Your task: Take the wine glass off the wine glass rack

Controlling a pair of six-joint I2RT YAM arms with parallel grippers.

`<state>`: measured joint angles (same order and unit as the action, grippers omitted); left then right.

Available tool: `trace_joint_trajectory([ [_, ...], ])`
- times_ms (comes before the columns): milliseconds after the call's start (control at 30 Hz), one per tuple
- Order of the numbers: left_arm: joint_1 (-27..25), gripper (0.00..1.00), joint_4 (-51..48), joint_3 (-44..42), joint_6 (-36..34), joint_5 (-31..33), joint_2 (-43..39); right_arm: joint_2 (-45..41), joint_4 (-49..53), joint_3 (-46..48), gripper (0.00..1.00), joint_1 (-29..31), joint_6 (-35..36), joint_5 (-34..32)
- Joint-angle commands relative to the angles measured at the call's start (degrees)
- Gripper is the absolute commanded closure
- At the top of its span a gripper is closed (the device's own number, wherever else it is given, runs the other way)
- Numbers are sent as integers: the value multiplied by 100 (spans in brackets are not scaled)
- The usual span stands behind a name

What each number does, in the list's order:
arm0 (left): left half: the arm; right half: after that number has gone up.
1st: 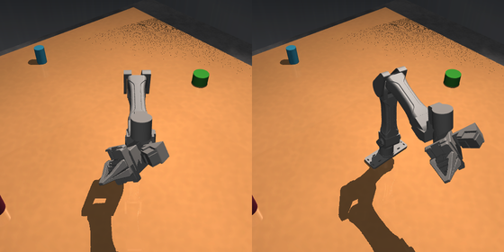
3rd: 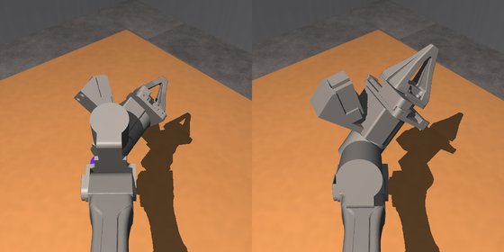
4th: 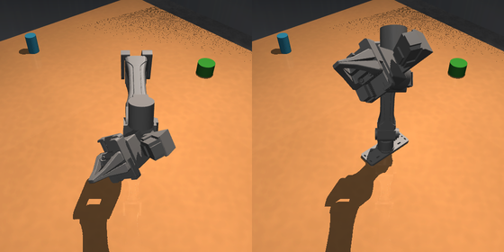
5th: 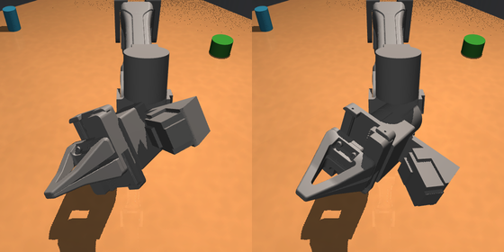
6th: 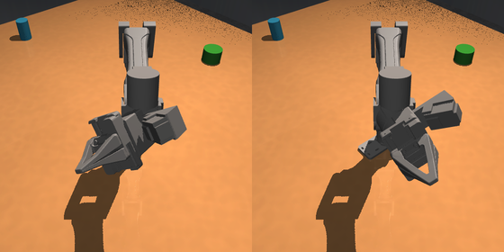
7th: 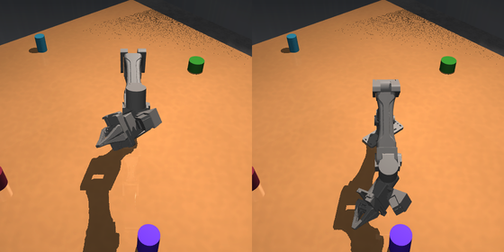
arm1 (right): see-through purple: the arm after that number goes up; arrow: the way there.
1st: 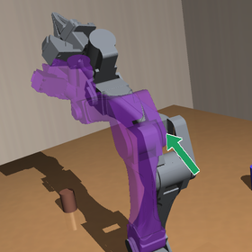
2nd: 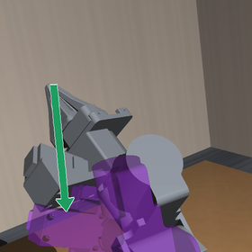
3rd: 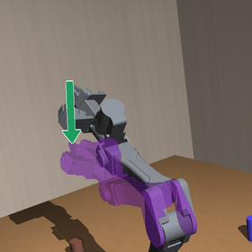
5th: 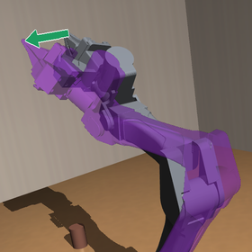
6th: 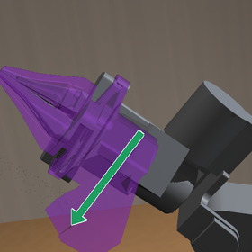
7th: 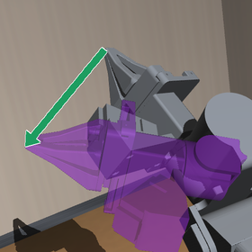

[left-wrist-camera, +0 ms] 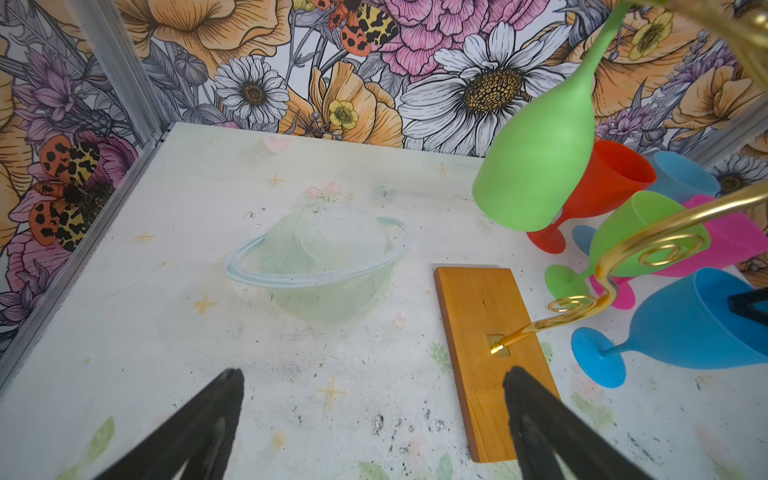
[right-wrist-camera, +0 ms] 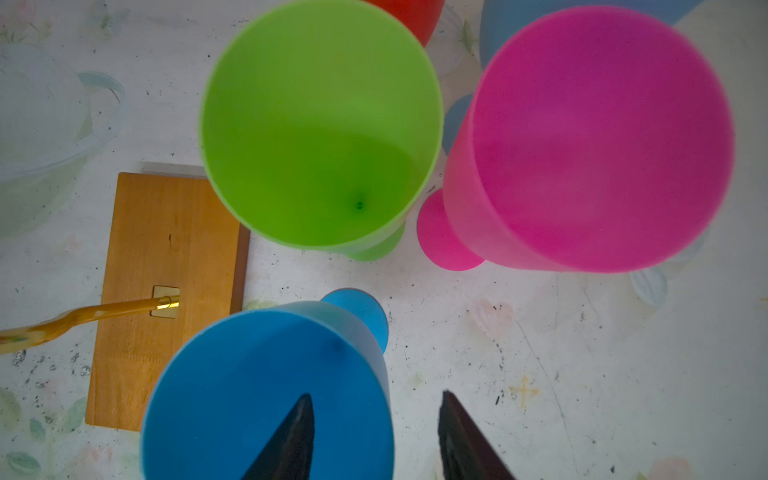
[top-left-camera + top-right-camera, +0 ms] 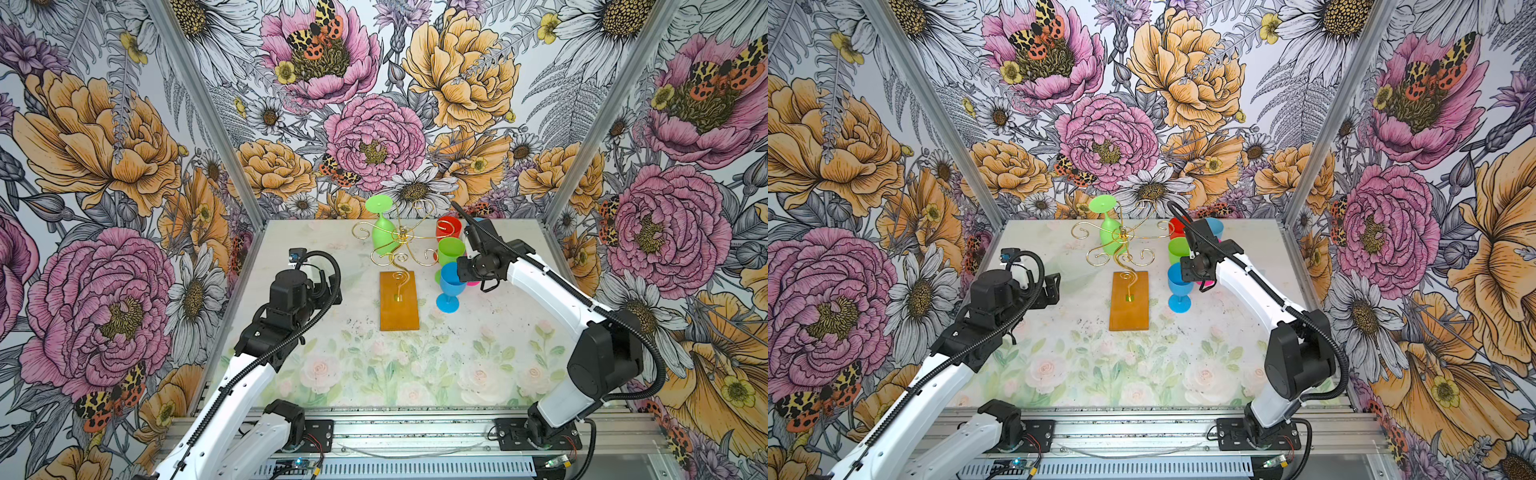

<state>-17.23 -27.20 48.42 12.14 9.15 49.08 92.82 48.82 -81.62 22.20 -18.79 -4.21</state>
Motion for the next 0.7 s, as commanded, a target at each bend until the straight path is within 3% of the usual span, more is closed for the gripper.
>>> trace_joint_trajectory([
  [0,271,2,66,447,125,-689,230,-452,-92,-260,39,-12,-6,137],
  [100,467,4,68,865,159,-1004,572,-698,-92,-194,25,-40,23,225],
  [233,691,5,75,1438,229,-1360,1050,-1061,-108,-20,17,-116,23,336],
  [333,956,7,52,1894,460,-1672,1444,-1332,-169,140,15,-143,89,500],
  [500,1477,9,61,2723,1115,-2734,2239,-1716,-390,515,15,-146,224,879],
  [667,1641,17,66,3725,1619,-3985,3294,-2077,-613,834,16,-154,278,1145],
])
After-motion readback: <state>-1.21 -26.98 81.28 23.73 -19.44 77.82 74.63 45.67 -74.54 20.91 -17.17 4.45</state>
